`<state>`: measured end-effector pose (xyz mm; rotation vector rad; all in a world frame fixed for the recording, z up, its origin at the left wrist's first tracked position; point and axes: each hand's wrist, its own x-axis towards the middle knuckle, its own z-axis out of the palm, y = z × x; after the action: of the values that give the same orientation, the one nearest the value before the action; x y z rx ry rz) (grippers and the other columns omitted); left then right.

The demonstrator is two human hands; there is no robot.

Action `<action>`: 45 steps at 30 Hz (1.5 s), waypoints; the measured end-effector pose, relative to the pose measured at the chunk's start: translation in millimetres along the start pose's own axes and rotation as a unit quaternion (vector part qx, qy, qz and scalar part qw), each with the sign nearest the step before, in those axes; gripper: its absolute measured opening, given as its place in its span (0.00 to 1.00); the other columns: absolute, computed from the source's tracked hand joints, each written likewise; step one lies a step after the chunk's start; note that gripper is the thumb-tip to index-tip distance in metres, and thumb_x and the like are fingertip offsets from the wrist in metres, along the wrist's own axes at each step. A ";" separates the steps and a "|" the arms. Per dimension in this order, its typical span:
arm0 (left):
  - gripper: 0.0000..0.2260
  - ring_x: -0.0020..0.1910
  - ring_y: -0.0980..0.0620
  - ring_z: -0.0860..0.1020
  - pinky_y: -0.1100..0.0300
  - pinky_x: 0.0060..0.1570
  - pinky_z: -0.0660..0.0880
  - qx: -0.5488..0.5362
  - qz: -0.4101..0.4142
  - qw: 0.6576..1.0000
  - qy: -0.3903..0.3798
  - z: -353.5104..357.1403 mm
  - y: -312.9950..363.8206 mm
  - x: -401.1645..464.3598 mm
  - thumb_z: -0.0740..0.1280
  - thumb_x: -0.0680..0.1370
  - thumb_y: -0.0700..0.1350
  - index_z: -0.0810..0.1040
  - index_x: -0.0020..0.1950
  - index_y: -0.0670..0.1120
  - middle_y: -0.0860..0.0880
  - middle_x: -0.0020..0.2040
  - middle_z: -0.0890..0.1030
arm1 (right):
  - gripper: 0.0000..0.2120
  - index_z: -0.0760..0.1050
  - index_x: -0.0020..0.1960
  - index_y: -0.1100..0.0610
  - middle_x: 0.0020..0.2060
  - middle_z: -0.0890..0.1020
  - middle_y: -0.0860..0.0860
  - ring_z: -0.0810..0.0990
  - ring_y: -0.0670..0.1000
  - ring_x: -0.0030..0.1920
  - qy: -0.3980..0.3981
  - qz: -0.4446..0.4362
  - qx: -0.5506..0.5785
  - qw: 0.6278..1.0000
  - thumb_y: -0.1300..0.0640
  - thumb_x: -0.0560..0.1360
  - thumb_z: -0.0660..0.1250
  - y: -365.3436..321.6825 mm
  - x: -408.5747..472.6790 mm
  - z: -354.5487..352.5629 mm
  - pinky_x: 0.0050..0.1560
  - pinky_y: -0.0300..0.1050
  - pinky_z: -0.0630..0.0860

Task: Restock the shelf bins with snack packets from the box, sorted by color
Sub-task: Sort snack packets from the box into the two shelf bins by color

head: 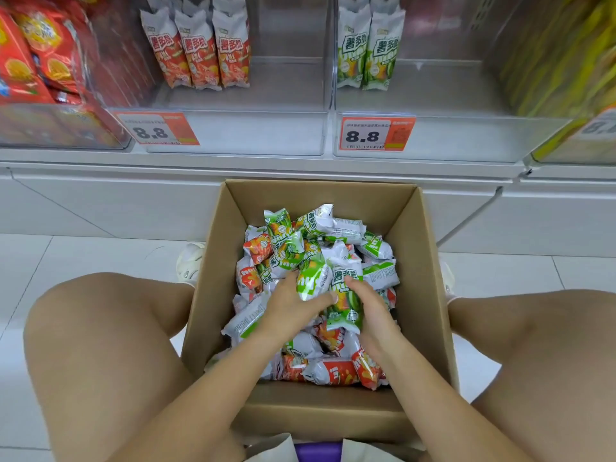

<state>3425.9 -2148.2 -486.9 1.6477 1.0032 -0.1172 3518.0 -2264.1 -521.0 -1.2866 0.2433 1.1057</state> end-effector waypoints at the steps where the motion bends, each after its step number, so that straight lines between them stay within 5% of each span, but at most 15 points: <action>1: 0.36 0.72 0.54 0.62 0.55 0.67 0.62 -0.070 -0.025 0.997 -0.010 4.7 5.0 -7.1 0.68 0.74 0.61 0.59 0.76 0.48 0.55 0.73 0.63 | 0.50 0.62 0.75 0.49 0.71 0.69 0.48 0.68 0.50 0.70 0.000 -0.013 0.001 1.000 0.35 0.58 0.76 -1.8 -2.2 0.9 0.69 0.56 0.66; 4: 0.24 0.75 0.53 0.60 0.54 0.72 0.58 -0.247 -0.055 0.967 -0.034 7.2 12.6 -16.4 0.58 0.81 0.54 0.58 0.77 0.54 0.54 0.76 0.60 | 0.48 0.62 0.74 0.49 0.71 0.68 0.46 0.68 0.50 0.70 0.009 -0.047 0.004 0.999 0.36 0.60 0.75 -6.4 -5.9 3.5 0.71 0.58 0.65; 9: 0.23 0.67 0.60 0.68 0.63 0.60 0.67 -0.240 0.028 0.970 -0.028 -6.3 18.6 -29.6 0.67 0.78 0.45 0.67 0.72 0.54 0.59 0.66 0.71 | 0.44 0.65 0.72 0.52 0.69 0.72 0.49 0.71 0.51 0.68 0.020 -0.100 -0.013 0.995 0.39 0.60 0.69 -6.8 -9.5 16.1 0.69 0.57 0.67; 13: 0.24 0.62 0.64 0.73 0.69 0.52 0.72 -0.222 0.057 0.973 -0.037 -12.1 21.4 -35.1 0.71 0.75 0.45 0.71 0.70 0.49 0.60 0.64 0.75 | 0.19 0.66 0.69 0.50 0.61 0.74 0.43 0.72 0.45 0.60 0.035 -0.151 -0.011 0.988 0.55 0.78 0.61 -7.5 -19.6 29.5 0.57 0.41 0.69; 19: 0.32 0.67 0.64 0.63 0.64 0.63 0.62 -0.181 0.051 0.980 -0.063 -18.7 28.0 -38.9 0.69 0.75 0.52 0.59 0.76 0.56 0.62 0.68 0.65 | 0.19 0.71 0.67 0.53 0.62 0.77 0.48 0.76 0.48 0.60 0.049 -0.145 -0.004 0.988 0.56 0.77 0.62 -7.7 -18.7 35.1 0.54 0.44 0.73; 24: 0.29 0.71 0.59 0.60 0.59 0.64 0.62 -0.200 0.014 0.969 -0.144 -38.1 29.4 -38.2 0.73 0.73 0.43 0.67 0.69 0.62 0.56 0.70 0.66 | 0.30 0.75 0.66 0.55 0.61 0.80 0.57 0.78 0.57 0.61 0.024 -0.063 0.044 0.997 0.45 0.66 0.68 -9.5 -16.9 31.1 0.63 0.60 0.73; 28: 0.28 0.68 0.56 0.67 0.60 0.60 0.67 -0.156 0.038 0.984 -0.078 -55.7 34.4 -41.5 0.80 0.65 0.48 0.75 0.62 0.60 0.50 0.67 0.71 | 0.44 0.72 0.69 0.50 0.66 0.76 0.53 0.74 0.57 0.65 0.046 -0.088 0.060 0.993 0.37 0.55 0.75 -14.5 -15.7 20.3 0.65 0.63 0.70; 30: 0.30 0.66 0.50 0.72 0.53 0.65 0.70 -0.170 0.066 0.981 -0.059 -63.8 39.9 -42.4 0.82 0.58 0.56 0.77 0.58 0.62 0.50 0.66 0.73 | 0.48 0.69 0.71 0.49 0.71 0.70 0.48 0.69 0.55 0.70 0.054 -0.115 0.027 0.992 0.33 0.55 0.75 -26.5 -24.3 20.2 0.68 0.60 0.66; 33: 0.30 0.58 0.49 0.75 0.54 0.59 0.72 -0.173 0.109 0.978 -0.042 -71.4 51.4 -45.1 0.80 0.56 0.56 0.78 0.57 0.64 0.50 0.63 0.75 | 0.35 0.64 0.74 0.51 0.70 0.67 0.44 0.67 0.51 0.70 0.053 -0.122 -0.009 0.991 0.43 0.71 0.70 -42.4 -35.4 23.8 0.68 0.52 0.64; 37: 0.35 0.51 0.51 0.80 0.56 0.53 0.75 -0.203 0.102 0.972 -0.053 -68.2 62.4 -44.7 0.80 0.56 0.59 0.76 0.62 0.57 0.46 0.60 0.79 | 0.42 0.67 0.72 0.55 0.68 0.74 0.54 0.73 0.55 0.66 0.023 -0.132 -0.040 0.990 0.39 0.63 0.72 -45.4 -42.3 24.7 0.67 0.59 0.68; 39: 0.40 0.56 0.48 0.80 0.49 0.60 0.75 -0.204 0.088 0.974 -0.049 -64.3 66.8 -42.5 0.81 0.55 0.62 0.74 0.64 0.53 0.46 0.60 0.80 | 0.41 0.69 0.69 0.56 0.53 0.83 0.50 0.78 0.52 0.56 -0.002 -0.123 -0.022 0.992 0.39 0.61 0.72 -50.2 -52.8 27.6 0.56 0.50 0.76; 41: 0.39 0.56 0.48 0.81 0.48 0.62 0.74 -0.206 0.091 0.972 -0.063 -62.2 73.1 -42.9 0.79 0.57 0.62 0.75 0.64 0.49 0.46 0.57 0.82 | 0.29 0.74 0.61 0.57 0.35 0.84 0.46 0.80 0.48 0.39 -0.050 -0.119 -0.010 0.992 0.44 0.65 0.71 -56.6 -62.8 27.8 0.36 0.40 0.77; 42: 0.36 0.55 0.49 0.81 0.50 0.61 0.74 -0.209 0.096 0.970 -0.080 -60.6 76.0 -42.5 0.78 0.59 0.61 0.77 0.63 0.47 0.46 0.56 0.83 | 0.18 0.77 0.56 0.58 0.36 0.84 0.51 0.81 0.49 0.37 -0.072 -0.117 -0.013 0.990 0.49 0.71 0.70 -58.5 -65.9 27.3 0.35 0.40 0.77; 45: 0.26 0.54 0.47 0.81 0.50 0.60 0.72 -0.234 0.103 0.962 -0.092 -52.1 85.7 -46.5 0.76 0.66 0.56 0.80 0.58 0.43 0.44 0.54 0.83 | 0.12 0.78 0.52 0.63 0.47 0.83 0.59 0.83 0.55 0.47 -0.109 -0.108 -0.007 0.988 0.56 0.73 0.66 -63.3 -72.9 27.3 0.47 0.48 0.78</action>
<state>3431.1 -2128.7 -378.2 1.2675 0.6506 0.0993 3518.3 -2271.0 -420.9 -1.1639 -0.0672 1.0515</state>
